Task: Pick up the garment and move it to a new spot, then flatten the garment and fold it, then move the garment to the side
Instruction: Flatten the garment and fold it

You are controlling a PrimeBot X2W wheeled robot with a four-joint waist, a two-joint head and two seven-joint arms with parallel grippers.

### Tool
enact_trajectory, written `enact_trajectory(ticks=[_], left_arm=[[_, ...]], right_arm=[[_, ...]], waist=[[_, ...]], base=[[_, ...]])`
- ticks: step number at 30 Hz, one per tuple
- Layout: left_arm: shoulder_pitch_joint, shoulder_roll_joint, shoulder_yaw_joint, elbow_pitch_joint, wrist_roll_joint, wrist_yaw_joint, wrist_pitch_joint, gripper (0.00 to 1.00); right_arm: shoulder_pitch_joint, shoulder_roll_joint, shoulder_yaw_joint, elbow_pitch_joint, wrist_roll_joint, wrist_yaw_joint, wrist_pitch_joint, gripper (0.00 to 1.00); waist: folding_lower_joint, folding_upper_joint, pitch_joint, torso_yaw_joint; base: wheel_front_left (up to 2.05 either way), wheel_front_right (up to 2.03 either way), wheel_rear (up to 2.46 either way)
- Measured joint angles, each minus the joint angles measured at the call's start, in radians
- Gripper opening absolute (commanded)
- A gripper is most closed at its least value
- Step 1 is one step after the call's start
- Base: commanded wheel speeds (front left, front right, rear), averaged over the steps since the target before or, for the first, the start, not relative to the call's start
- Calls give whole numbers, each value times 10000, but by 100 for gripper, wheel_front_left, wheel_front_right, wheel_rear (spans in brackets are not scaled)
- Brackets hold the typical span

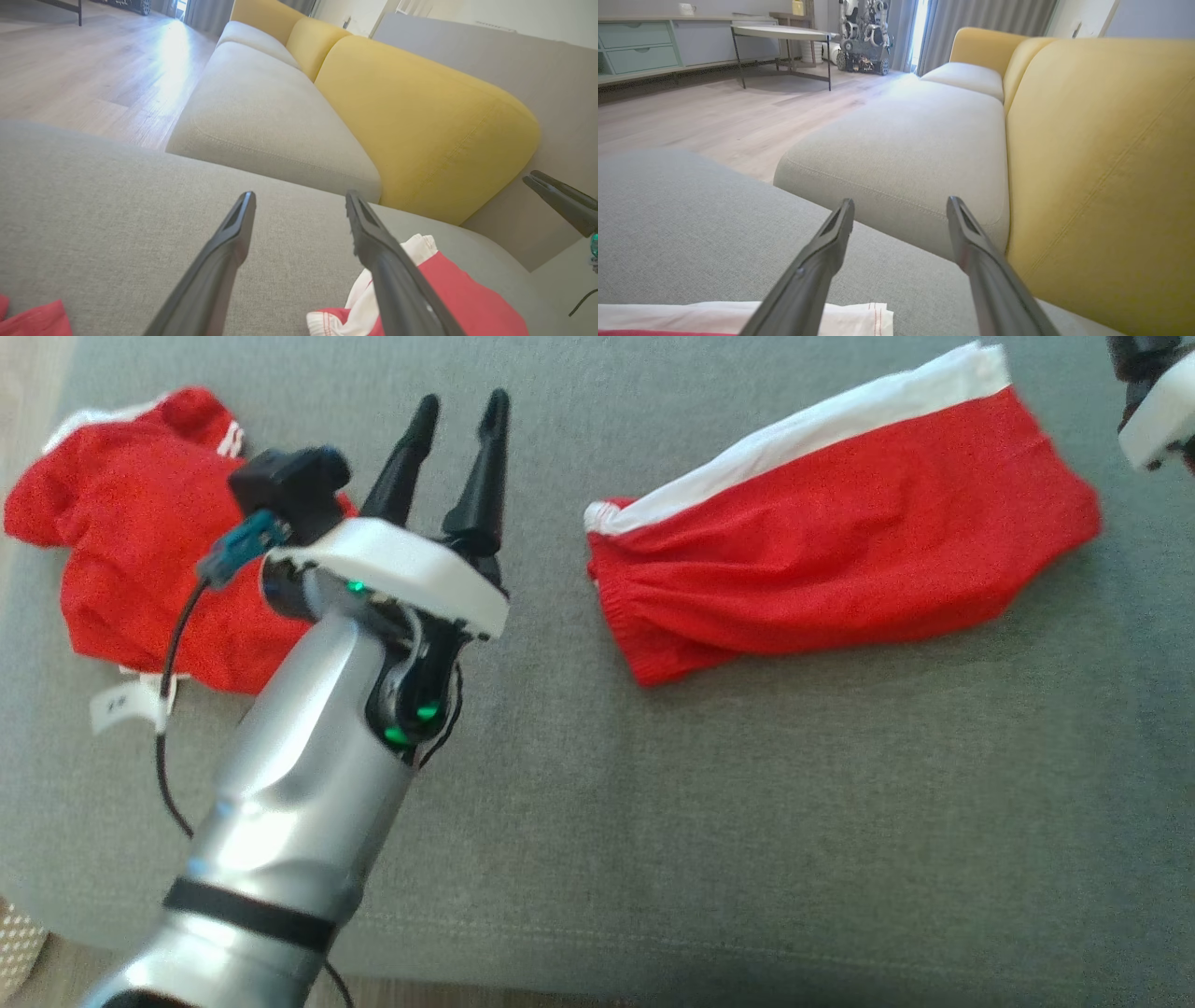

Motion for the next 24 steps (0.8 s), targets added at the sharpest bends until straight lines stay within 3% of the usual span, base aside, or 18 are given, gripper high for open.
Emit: enact_trajectory(ticks=[5, 13, 15, 24], left_arm=[[876, -33, 738, -602, 535, -27, -2, 100], [2844, -127, 1755, -1396, 1605, -293, 0, 100], [3408, -222, 2146, -1831, 2077, -456, -2, 100], [5074, -437, 2734, -2683, 2880, -907, 0, 100]], right_arm=[[511, 174, -878, -56, -757, 0, -215, 100], [3502, 748, -4332, -2594, -3018, 0, -228, 100], [5049, 1204, -5706, -3494, -3914, 0, -228, 100], [8676, 2819, -8721, -5630, -5728, 0, -228, 100]], waist=[[0, 0, -586, -178], [0, 0, -1575, -623], [0, 0, -1848, -776], [0, 0, -2194, -1104]], base=[[0, 0, 0], [0, 0, 0], [0, 0, 0], [0, 0, 0]])
